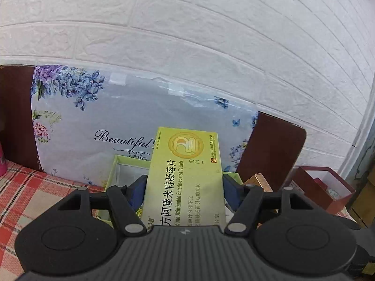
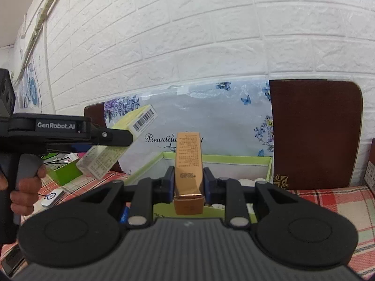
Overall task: Organize objects
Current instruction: 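Lower both held boxes into the lime-green box and open both tools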
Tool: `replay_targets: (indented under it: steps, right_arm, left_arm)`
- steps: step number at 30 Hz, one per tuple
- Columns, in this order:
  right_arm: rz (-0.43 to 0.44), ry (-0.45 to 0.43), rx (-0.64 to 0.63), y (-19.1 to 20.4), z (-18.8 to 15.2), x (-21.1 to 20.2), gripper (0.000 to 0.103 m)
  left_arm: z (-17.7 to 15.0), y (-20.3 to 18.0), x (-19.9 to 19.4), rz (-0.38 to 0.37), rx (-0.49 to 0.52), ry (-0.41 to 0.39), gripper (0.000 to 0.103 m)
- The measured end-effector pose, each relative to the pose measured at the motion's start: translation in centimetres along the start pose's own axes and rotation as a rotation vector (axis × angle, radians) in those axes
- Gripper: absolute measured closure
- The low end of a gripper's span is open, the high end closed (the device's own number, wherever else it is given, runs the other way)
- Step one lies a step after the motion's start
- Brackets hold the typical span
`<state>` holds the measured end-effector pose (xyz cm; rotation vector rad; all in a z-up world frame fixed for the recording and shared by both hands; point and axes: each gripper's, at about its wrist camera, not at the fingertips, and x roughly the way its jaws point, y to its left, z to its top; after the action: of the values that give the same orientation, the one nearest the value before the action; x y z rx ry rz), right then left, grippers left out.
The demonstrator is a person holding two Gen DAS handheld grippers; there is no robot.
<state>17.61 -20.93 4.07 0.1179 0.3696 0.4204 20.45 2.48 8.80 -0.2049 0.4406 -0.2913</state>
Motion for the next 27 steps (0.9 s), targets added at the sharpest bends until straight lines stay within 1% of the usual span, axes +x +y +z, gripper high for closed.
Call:
replay_targets:
  steps: [5,10,11,12,13,14,15,16,17,18,20,22,25,27]
  right_arm:
    - [-0.017,0.042,0.003,-0.5,-0.1,4.9,0.080]
    - [-0.019,0.108,-0.005,-0.9,-1.0,9.5,0.079]
    - [-0.016,0.132,-0.020,-0.9,-1.2,10.4,0.079]
    - [-0.012,0.155,-0.039,-0.8,-1.5,11.2,0.078]
    - [-0.008,0.175,-0.059,-0.7,-1.8,12.0,0.061]
    - [-0.011,0.185,-0.070,-0.7,-2.1,12.4,0.033]
    - [-0.021,0.173,-0.077,-0.6,-2.3,12.3,0.025]
    - [-0.022,0.139,-0.081,-0.6,-2.6,11.9,0.018]
    - [-0.017,0.120,-0.082,-0.6,-2.7,11.6,0.015]
    - [-0.013,0.114,-0.080,-0.6,-2.8,11.4,0.013]
    - [-0.013,0.109,-0.070,-0.8,-2.8,10.9,0.006]
    - [-0.017,0.103,-0.065,-0.8,-2.7,10.2,0.005]
    - [-0.024,0.086,-0.048,-0.8,-2.3,8.8,0.000]
    - [-0.028,0.073,-0.032,-0.8,-2.1,7.6,0.000]
  left_arm:
    - [0.3,1.5,4.0,0.030,-0.012,0.033,0.033]
    - [-0.7,3.2,7.3,0.046,-0.047,0.065,0.033]
    - [-1.1,3.4,7.8,0.054,-0.045,0.068,0.026]
    - [-1.3,3.5,8.2,0.067,-0.037,0.080,0.021]
    - [-1.6,3.7,8.6,0.095,-0.024,0.095,0.018]
    - [-1.9,3.7,8.8,0.124,-0.011,0.100,0.018]
    - [-2.0,3.7,8.9,0.142,0.003,0.101,0.018]
    - [-2.1,3.9,8.8,0.147,0.017,0.097,0.018]
    - [-2.2,3.9,8.7,0.146,0.026,0.094,0.018]
    - [-2.2,3.8,8.6,0.147,0.030,0.096,0.018]
    - [-2.1,3.6,8.4,0.148,0.031,0.111,0.018]
    - [-2.0,3.0,8.0,0.141,0.046,0.123,0.018]
    - [-1.9,1.5,6.9,0.139,0.089,0.134,0.018]
    - [-1.8,0.6,5.8,0.128,0.105,0.136,0.018]
